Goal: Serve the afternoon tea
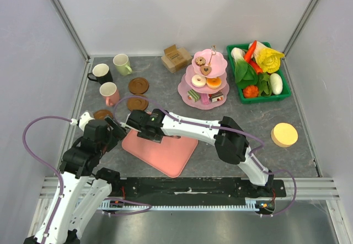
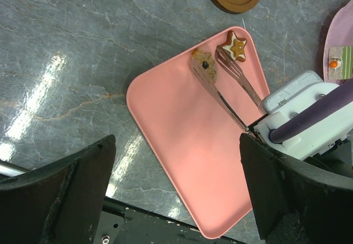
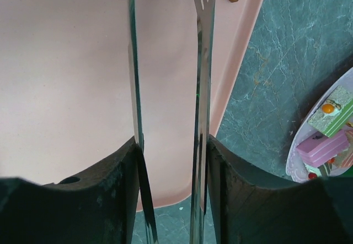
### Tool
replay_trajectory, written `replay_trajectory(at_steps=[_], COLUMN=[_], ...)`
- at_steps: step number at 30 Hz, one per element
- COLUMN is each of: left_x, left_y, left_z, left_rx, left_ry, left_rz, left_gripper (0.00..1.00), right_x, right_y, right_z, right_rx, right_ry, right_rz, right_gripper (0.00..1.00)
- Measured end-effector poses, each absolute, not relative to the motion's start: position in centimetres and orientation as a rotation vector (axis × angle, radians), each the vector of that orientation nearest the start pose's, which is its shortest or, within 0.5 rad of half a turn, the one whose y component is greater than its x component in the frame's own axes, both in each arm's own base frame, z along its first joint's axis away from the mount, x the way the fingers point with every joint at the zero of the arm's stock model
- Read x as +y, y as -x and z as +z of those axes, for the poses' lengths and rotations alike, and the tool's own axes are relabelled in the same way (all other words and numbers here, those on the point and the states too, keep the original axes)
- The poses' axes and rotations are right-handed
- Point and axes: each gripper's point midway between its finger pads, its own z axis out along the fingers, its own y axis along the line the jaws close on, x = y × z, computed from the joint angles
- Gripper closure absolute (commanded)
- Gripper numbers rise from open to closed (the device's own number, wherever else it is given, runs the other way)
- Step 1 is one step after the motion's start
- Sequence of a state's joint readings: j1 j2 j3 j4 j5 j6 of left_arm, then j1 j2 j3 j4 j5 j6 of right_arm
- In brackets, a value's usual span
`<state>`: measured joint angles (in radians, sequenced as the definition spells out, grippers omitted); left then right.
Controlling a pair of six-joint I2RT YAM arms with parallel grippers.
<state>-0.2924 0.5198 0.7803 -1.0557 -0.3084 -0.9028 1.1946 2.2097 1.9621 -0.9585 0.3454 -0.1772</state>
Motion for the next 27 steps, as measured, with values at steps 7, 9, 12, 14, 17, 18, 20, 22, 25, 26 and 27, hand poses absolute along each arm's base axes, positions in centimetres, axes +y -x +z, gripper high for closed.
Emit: replay_trajectory(at_steps=[7,9,12,14,17,18,20,22,25,26,27], left_x=[-2.8,-2.8,-2.8,-2.8,-2.8,-2.9,-2.9,-2.9,-2.9,-2.9,-2.9], left_y=[-16.8,-16.9,-17.0,-17.0,-17.1,-17.1,-17.2,-17.2,-17.2,-17.2,-17.2], left_z=[16.9,16.9,17.0,17.1,17.2,17.2,17.2,17.2,17.3,17.3,17.3], left_rx=[2.171,2.170,2.165,2.159,2.154,2.153,2.151,2.152,2.151,2.151,2.152], left_ry=[0.839,0.839,0.838,0.837,0.836,0.836,0.836,0.835,0.836,0.836,0.835], left_rz=[-0.238,-0.239,-0.243,-0.248,-0.251,-0.252,-0.253,-0.254,-0.254,-0.254,-0.255], left_gripper=[0.01,0.01,0.01,0.01,0.01,0.01,0.01,0.01,0.01,0.01,0.01], right_x=[41.8,41.8,41.8,41.8,41.5,41.3,40.8,40.3,39.3,39.0,38.8], right_y=[-23.6,-23.6,-23.5,-23.4,-23.0,-22.9,-22.5,-22.2,-21.7,-21.6,-21.4], right_z=[8.8,8.8,8.8,8.9,9.3,9.6,10.3,11.1,12.0,12.3,12.5], right_rx=[2.111,2.117,2.126,2.131,2.137,2.138,2.139,2.140,2.145,2.146,2.148], right_ry=[1.613,1.606,1.591,1.580,1.567,1.558,1.543,1.522,1.498,1.492,1.482], right_rz=[-0.167,-0.165,-0.159,-0.153,-0.146,-0.143,-0.135,-0.128,-0.123,-0.121,-0.119], right_gripper=[0.55,0.56,0.58,0.60,0.60,0.60,0.59,0.58,0.55,0.55,0.55])
